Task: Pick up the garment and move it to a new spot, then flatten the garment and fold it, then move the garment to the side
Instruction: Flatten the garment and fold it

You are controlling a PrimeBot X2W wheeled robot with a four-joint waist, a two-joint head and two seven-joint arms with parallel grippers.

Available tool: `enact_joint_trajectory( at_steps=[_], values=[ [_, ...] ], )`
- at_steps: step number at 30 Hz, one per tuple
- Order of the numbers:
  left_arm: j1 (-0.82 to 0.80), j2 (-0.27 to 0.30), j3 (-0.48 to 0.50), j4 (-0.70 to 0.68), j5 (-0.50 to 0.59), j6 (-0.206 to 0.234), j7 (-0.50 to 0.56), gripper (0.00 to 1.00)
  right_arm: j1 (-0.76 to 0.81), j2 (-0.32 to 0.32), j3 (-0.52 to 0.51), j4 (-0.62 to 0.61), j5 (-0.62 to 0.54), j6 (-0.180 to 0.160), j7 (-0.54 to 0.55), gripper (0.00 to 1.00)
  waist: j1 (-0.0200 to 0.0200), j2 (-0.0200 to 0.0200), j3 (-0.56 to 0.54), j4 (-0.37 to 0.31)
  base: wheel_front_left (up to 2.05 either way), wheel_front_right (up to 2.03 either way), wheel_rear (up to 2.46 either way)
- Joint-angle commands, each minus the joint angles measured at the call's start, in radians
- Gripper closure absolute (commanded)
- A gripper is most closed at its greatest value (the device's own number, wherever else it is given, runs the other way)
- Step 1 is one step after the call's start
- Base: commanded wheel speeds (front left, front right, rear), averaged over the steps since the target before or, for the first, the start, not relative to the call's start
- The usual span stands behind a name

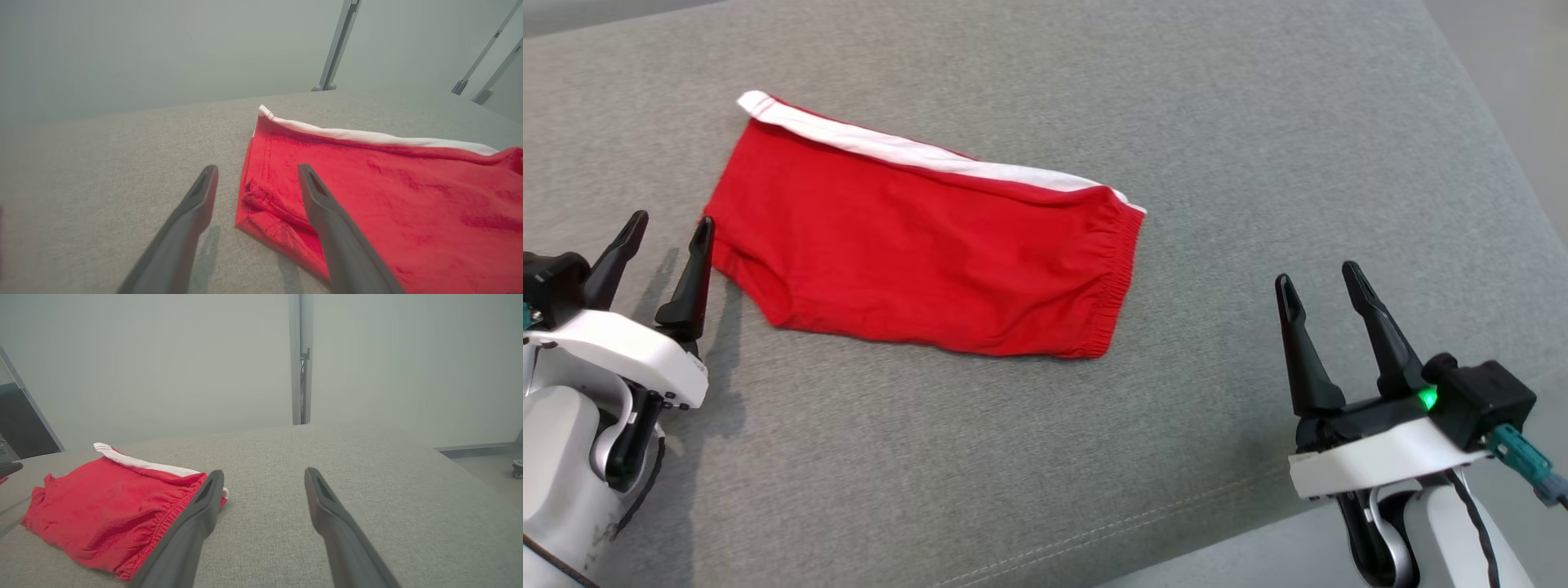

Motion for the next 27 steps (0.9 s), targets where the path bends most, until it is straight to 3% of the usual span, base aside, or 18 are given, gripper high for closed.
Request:
enact_joint_trajectory(
  at_steps=[1, 16, 17, 19, 20, 27],
  values=[
    [-0.014, 0.042, 0.053, 0.001, 0.007, -0.009, -0.009, 0.0, 0.032, 0.0, 0.01, -0.053, -0.006, 0.0, -0.012, 0.0, 0.0, 0.0, 0.021, -0.037, 0.0, 0.0, 0.0],
    [-0.062, 0.068, 0.104, 0.179, -0.04, -0.021, 0.029, 0.0, 0.137, 0.0, 0.001, -0.179, 0.026, 0.0, -0.012, 0.0, 0.0, 0.0, 0.076, -0.163, 0.0, 0.0, 0.0],
    [-0.062, 0.062, 0.097, 0.187, -0.046, -0.021, 0.043, 0.18, 0.14, 0.0, 0.0, -0.181, 0.027, 0.0, -0.012, 0.0, 0.0, 0.0, 0.076, -0.165, 0.0, 0.0, 0.0],
    [-0.06, 0.055, 0.086, 0.195, -0.053, -0.022, 0.049, 0.86, 0.145, 0.0, -0.004, -0.184, 0.032, 0.0, -0.012, 0.0, 0.0, 0.0, 0.074, -0.163, 0.0, 0.0, 0.0],
    [-0.055, 0.051, 0.076, 0.201, -0.054, -0.023, 0.06, 1.0, 0.147, 0.0, -0.009, -0.184, 0.034, 0.0, -0.012, 0.0, 0.0, 0.0, 0.071, -0.158, 0.0, 0.0, 0.0],
    [-0.039, 0.021, 0.029, 0.242, -0.077, -0.024, 0.133, 1.0, 0.117, 0.0, -0.013, -0.163, 0.037, 0.0, -0.012, 0.0, 0.0, 0.0, 0.051, -0.119, 0.0, 0.0, 0.0]
  ],
)
